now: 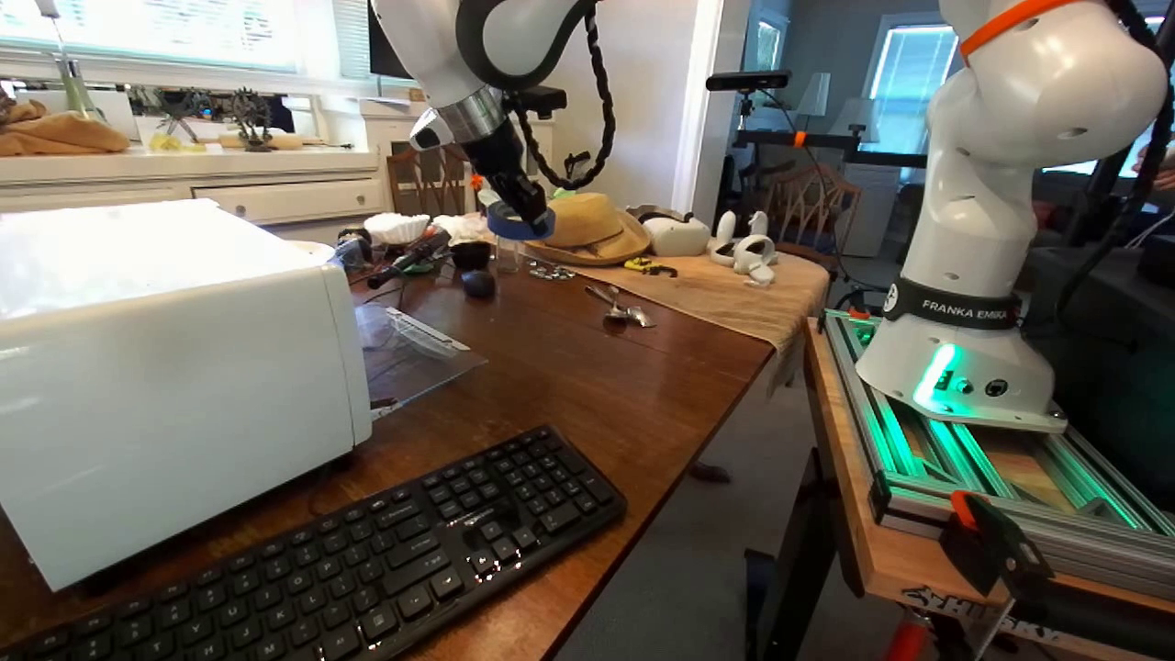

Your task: Put the blue masking tape in the oven then close the oven door.

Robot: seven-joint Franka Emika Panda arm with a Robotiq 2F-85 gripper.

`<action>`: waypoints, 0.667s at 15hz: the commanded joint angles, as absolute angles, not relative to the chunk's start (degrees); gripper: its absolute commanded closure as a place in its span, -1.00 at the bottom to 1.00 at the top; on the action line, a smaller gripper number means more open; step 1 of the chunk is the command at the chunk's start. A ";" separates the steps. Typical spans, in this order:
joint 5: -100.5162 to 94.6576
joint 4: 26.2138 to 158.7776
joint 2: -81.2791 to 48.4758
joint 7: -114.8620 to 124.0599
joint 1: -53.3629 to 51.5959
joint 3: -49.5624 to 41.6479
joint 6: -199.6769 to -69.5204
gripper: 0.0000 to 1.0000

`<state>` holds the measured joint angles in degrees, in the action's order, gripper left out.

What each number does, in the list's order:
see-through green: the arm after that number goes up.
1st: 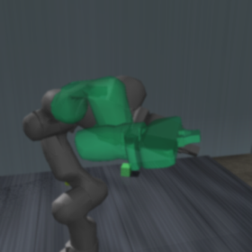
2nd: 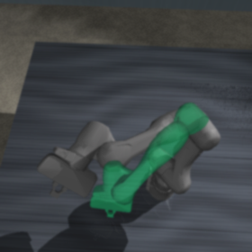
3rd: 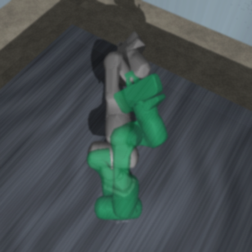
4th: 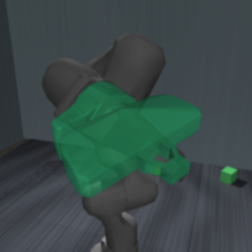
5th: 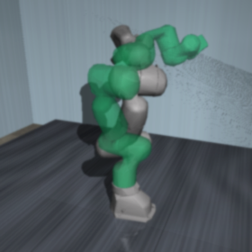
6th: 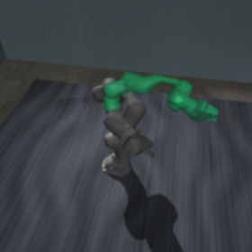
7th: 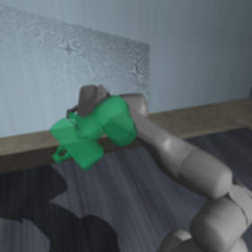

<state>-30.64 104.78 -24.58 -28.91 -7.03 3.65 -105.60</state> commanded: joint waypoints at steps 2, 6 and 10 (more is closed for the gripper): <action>-37.34 90.41 -32.42 -37.66 -9.36 5.96 -102.52 0.90; -38.88 77.78 -40.19 -47.55 -12.92 8.11 -102.59 0.90; -38.75 71.49 -44.76 -59.03 -14.65 8.97 -107.38 0.90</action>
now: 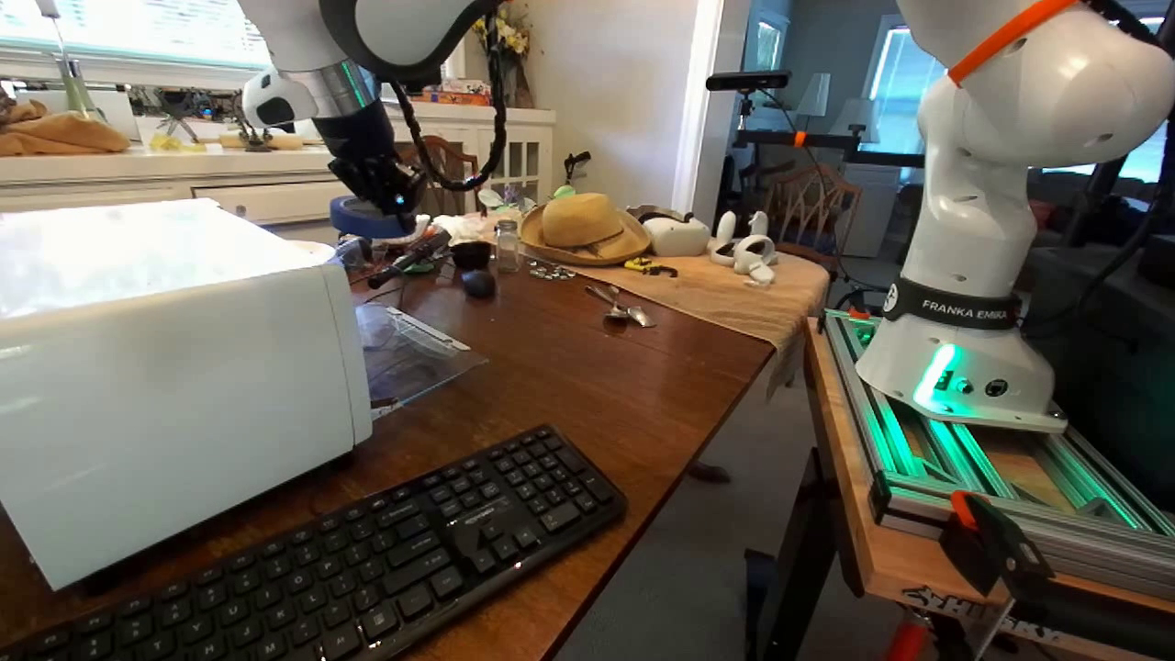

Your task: Put the blue masking tape in the oven then close the oven door.

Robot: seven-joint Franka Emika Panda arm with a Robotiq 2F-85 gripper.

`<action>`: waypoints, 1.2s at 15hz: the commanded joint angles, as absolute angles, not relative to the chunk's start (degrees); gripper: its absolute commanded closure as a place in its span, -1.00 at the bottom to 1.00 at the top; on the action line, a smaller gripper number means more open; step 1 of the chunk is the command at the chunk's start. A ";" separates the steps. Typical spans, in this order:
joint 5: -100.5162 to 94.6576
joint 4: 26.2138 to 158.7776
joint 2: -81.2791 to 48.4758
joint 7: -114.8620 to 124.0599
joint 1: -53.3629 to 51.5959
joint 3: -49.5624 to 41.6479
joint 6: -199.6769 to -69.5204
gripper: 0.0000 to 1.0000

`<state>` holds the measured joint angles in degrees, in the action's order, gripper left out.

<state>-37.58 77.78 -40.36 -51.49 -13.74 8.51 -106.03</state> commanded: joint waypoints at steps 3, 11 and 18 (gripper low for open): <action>-38.60 70.77 -44.97 -66.66 -15.64 9.24 -110.71 0.90; -39.06 90.80 -35.03 -76.60 -11.57 7.88 -135.10 0.90; -40.92 104.16 -31.37 -79.24 -9.50 7.33 -149.34 0.90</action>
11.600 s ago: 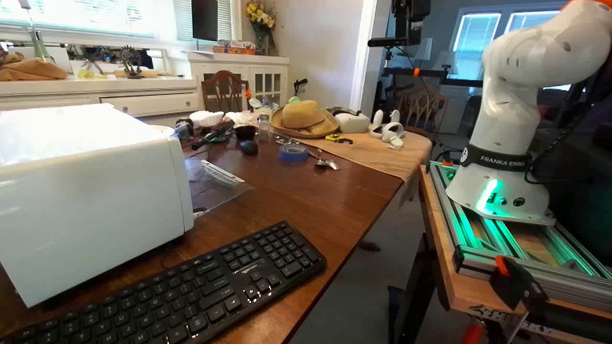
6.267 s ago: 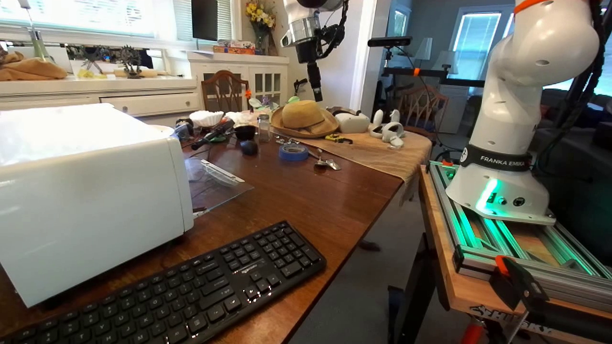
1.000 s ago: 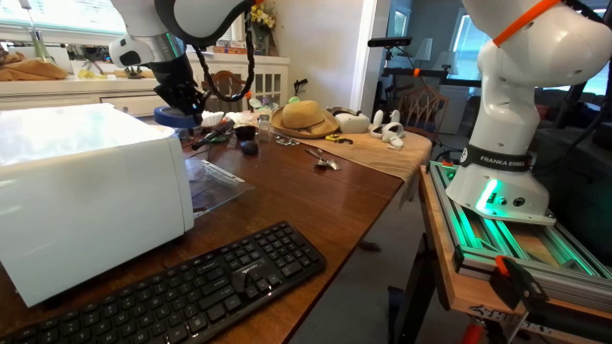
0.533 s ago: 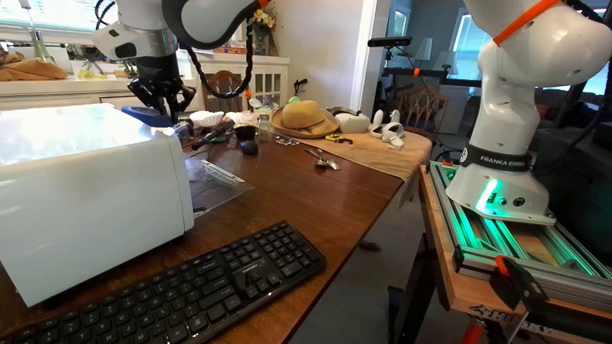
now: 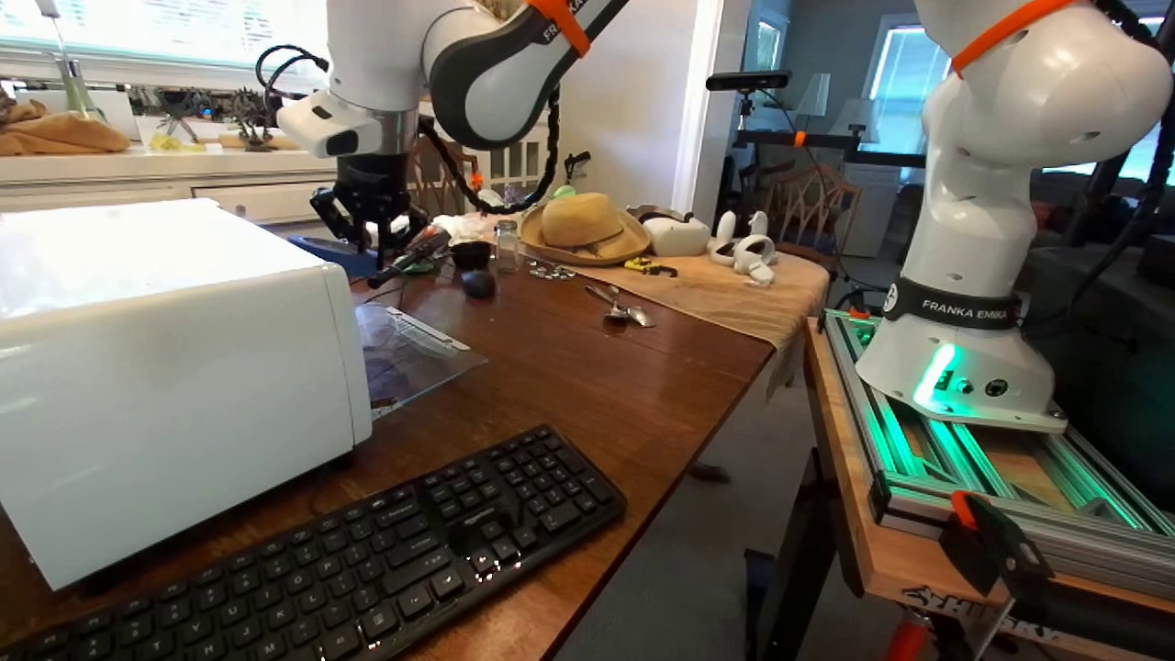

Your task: Put the blue masking tape in the oven then close the oven door.

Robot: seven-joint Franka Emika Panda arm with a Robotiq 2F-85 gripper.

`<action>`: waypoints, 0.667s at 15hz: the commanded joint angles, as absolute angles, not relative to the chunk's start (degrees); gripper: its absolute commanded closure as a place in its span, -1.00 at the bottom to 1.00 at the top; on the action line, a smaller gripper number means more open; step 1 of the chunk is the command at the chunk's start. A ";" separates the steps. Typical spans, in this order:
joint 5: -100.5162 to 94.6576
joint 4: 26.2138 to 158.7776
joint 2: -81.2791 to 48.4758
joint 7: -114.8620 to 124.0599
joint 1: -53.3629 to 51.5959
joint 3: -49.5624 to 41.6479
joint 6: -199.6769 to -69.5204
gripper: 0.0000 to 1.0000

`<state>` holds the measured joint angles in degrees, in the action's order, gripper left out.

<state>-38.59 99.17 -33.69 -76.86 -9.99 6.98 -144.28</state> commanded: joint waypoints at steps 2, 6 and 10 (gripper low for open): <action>-41.85 104.75 -31.94 -81.61 -9.45 7.57 -152.29 0.90; -41.92 103.50 -32.90 -79.23 -9.83 6.48 -154.25 0.60; -41.66 102.61 -33.42 -81.74 -9.26 6.96 -154.03 0.90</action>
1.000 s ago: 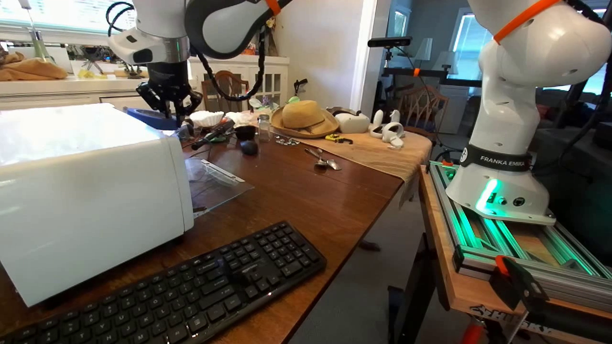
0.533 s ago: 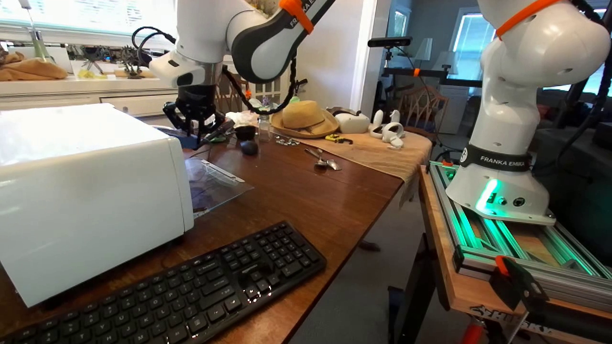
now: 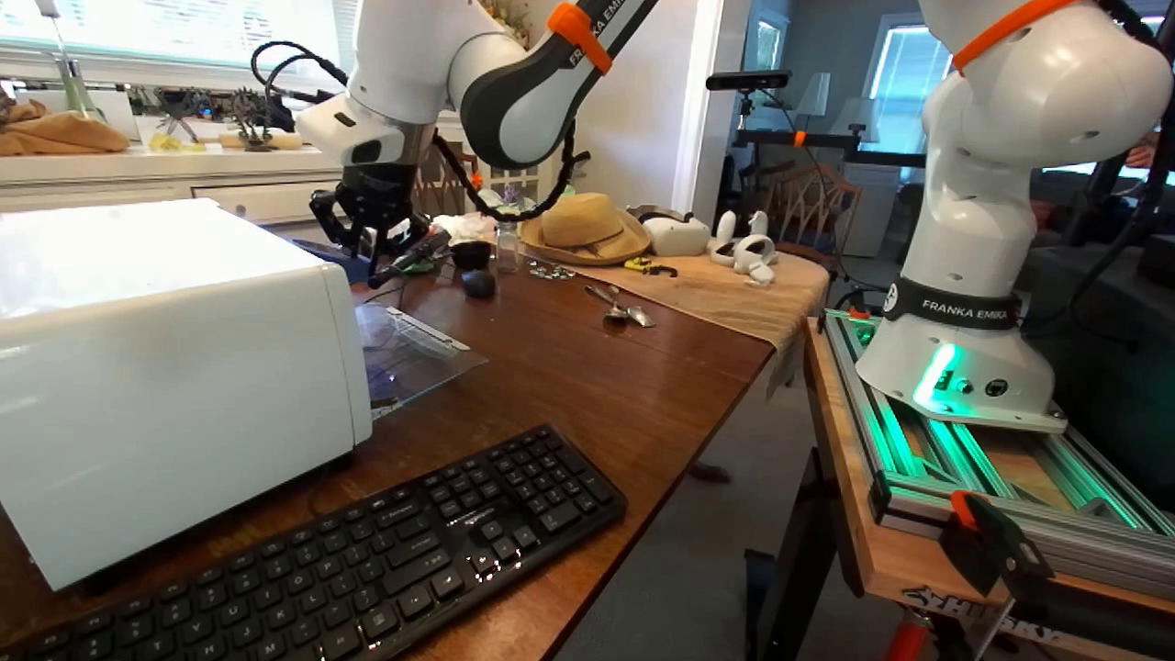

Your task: Put the blue masking tape in the oven then close the oven door.

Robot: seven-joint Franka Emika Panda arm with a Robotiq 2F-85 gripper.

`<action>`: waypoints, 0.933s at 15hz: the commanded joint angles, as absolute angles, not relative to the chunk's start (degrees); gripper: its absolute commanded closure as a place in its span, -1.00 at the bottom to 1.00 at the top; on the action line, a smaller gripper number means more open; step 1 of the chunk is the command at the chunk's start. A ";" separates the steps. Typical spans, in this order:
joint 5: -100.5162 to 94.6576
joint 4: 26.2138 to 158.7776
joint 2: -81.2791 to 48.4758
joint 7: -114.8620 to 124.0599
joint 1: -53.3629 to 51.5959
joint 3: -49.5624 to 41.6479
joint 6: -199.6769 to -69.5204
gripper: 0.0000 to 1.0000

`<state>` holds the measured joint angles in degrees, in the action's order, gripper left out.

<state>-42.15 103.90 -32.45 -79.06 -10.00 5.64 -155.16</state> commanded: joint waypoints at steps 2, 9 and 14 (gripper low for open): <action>-41.80 99.68 -36.49 -85.93 -8.62 8.35 -156.80 0.90; -46.63 99.92 -39.47 -85.18 -10.95 4.16 -175.05 0.90; -47.83 98.96 -43.64 -85.25 -12.27 0.00 -190.63 0.90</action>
<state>-46.58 100.00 -41.16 -85.51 -11.51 1.41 -183.51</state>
